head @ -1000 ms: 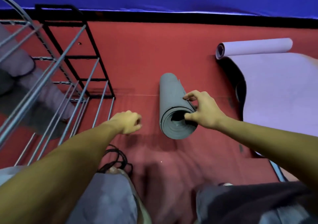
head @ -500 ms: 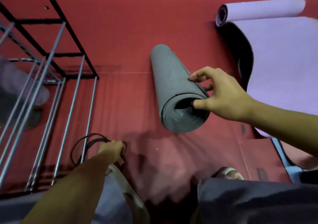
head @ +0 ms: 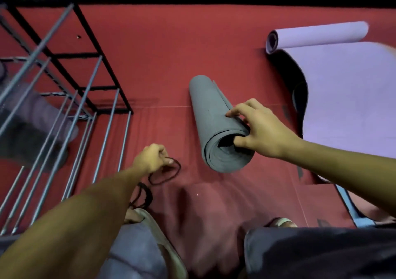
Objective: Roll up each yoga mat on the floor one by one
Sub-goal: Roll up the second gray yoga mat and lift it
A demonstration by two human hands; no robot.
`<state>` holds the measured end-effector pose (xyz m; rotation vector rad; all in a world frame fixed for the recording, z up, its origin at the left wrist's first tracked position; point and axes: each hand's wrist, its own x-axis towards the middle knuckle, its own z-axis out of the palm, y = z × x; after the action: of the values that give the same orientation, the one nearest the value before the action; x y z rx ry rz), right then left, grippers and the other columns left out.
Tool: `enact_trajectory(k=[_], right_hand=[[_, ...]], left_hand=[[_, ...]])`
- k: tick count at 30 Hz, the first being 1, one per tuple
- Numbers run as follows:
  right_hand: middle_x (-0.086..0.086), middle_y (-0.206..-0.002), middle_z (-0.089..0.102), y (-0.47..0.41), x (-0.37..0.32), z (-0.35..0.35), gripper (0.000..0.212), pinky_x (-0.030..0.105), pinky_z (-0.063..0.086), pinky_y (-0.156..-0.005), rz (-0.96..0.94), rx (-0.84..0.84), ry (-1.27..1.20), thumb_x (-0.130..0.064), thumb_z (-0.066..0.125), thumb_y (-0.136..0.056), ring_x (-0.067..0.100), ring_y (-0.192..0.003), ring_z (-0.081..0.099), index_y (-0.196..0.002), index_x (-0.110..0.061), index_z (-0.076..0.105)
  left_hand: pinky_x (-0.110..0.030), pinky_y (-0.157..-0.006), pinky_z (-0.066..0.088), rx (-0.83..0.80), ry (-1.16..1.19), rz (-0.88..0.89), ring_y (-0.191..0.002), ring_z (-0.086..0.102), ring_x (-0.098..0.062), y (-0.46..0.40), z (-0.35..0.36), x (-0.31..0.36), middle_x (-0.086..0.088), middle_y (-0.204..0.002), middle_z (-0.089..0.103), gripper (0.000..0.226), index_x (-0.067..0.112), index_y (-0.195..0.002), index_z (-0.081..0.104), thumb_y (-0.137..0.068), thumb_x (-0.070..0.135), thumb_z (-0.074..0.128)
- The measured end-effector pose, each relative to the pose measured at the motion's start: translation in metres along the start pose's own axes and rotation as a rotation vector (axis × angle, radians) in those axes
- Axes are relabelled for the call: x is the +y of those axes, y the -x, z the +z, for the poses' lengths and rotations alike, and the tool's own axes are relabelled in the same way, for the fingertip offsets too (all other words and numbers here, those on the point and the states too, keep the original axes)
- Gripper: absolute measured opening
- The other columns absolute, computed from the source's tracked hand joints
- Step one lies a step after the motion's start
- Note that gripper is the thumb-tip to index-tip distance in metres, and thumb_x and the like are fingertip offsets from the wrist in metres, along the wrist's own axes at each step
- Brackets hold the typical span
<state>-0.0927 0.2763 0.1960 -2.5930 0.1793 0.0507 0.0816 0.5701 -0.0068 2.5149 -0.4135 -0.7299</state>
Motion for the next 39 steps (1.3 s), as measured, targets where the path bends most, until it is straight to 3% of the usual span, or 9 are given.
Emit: enact_trajectory(k=[6, 9, 13, 16, 19, 21, 27, 32, 39], right_hand=[[-0.004, -0.123, 0.055, 0.001, -0.029, -0.027, 0.062, 0.040, 0.050, -0.095, -0.039, 0.017, 0.109, -0.032, 0.082, -0.072, 0.022, -0.110, 0.058, -0.131, -0.028, 0.061], [-0.004, -0.122, 0.066, 0.010, -0.057, -0.042, 0.071, 0.041, 0.053, -0.087, -0.014, 0.066, 0.086, -0.033, 0.085, -0.067, 0.025, -0.102, 0.064, -0.128, -0.026, 0.052], [-0.003, -0.106, 0.073, 0.026, -0.092, -0.061, 0.122, 0.045, 0.058, -0.082, 0.015, 0.192, -0.066, -0.029, 0.087, -0.062, 0.027, -0.089, 0.070, -0.158, -0.031, 0.012], [-0.008, -0.105, 0.074, 0.042, -0.108, -0.082, 0.137, 0.044, 0.058, -0.083, 0.006, 0.207, -0.121, -0.034, 0.086, -0.056, 0.023, -0.093, 0.072, -0.163, -0.040, 0.000], [-0.009, -0.108, 0.073, 0.049, -0.115, -0.101, 0.099, 0.042, 0.060, -0.081, -0.013, 0.210, -0.075, -0.047, 0.079, -0.047, 0.017, -0.096, 0.071, -0.142, -0.038, 0.049], [-0.008, -0.090, 0.073, 0.047, -0.117, -0.113, 0.062, 0.038, 0.059, -0.076, 0.040, 0.226, -0.057, -0.043, 0.085, -0.053, 0.016, -0.086, 0.070, -0.111, -0.028, 0.069], [-0.005, -0.078, 0.072, 0.020, -0.104, -0.134, 0.037, 0.039, 0.060, -0.063, 0.104, 0.350, -0.146, -0.039, 0.090, -0.056, 0.014, -0.069, 0.069, -0.082, -0.023, 0.069], [-0.002, -0.078, 0.071, 0.016, -0.100, -0.132, 0.039, 0.044, 0.059, -0.068, 0.086, 0.431, -0.140, -0.037, 0.091, -0.058, 0.023, -0.075, 0.070, -0.082, -0.020, 0.066], [-0.002, -0.081, 0.068, 0.015, -0.096, -0.129, 0.048, 0.050, 0.061, -0.058, 0.102, 0.541, -0.262, -0.031, 0.094, -0.058, 0.028, -0.062, 0.071, -0.082, -0.013, 0.056]], left_hand=[[-0.044, -0.069, 0.062, 0.400, 0.257, 0.263, -0.061, 0.073, -0.014, 0.018, -0.094, 0.113, 0.010, -0.064, 0.072, 0.027, 0.032, -0.082, 0.061, -0.077, 0.051, 0.079], [-0.047, -0.069, 0.062, 0.369, 0.302, 0.494, -0.066, 0.075, -0.014, 0.065, -0.131, 0.189, 0.008, -0.071, 0.075, 0.024, 0.031, -0.085, 0.061, -0.083, 0.049, 0.077], [-0.047, -0.070, 0.061, 0.357, 0.243, 0.743, -0.077, 0.075, -0.011, 0.128, -0.161, 0.253, 0.012, -0.088, 0.077, 0.020, 0.029, -0.095, 0.059, -0.094, 0.047, 0.069], [-0.027, -0.064, 0.055, 0.208, 0.233, 0.856, -0.081, 0.075, -0.018, 0.167, -0.180, 0.272, 0.005, -0.098, 0.079, 0.009, 0.020, -0.100, 0.066, -0.101, 0.028, 0.069], [-0.026, -0.065, 0.054, 0.122, 0.214, 0.942, -0.086, 0.074, -0.025, 0.189, -0.189, 0.275, -0.004, -0.099, 0.078, 0.010, 0.008, -0.103, 0.071, -0.100, 0.019, 0.071], [-0.030, -0.075, 0.055, 0.161, 0.167, 0.996, -0.087, 0.072, -0.016, 0.192, -0.193, 0.275, 0.002, -0.096, 0.077, 0.011, 0.014, -0.101, 0.074, -0.099, 0.024, 0.073], [-0.041, -0.083, 0.057, 0.342, -0.092, 0.915, -0.094, 0.067, -0.003, 0.171, -0.211, 0.284, 0.022, -0.106, 0.070, 0.024, 0.039, -0.104, 0.069, -0.091, 0.056, 0.060], [-0.034, -0.084, 0.056, 0.299, 0.008, 0.895, -0.096, 0.069, -0.005, 0.170, -0.217, 0.279, 0.013, -0.104, 0.074, 0.027, 0.025, -0.109, 0.070, -0.092, 0.044, 0.078], [-0.034, -0.104, 0.052, 0.137, 0.078, 0.754, -0.114, 0.064, 0.000, 0.187, -0.227, 0.267, 0.013, -0.122, 0.067, 0.079, 0.026, -0.127, 0.057, -0.063, 0.046, 0.098]])
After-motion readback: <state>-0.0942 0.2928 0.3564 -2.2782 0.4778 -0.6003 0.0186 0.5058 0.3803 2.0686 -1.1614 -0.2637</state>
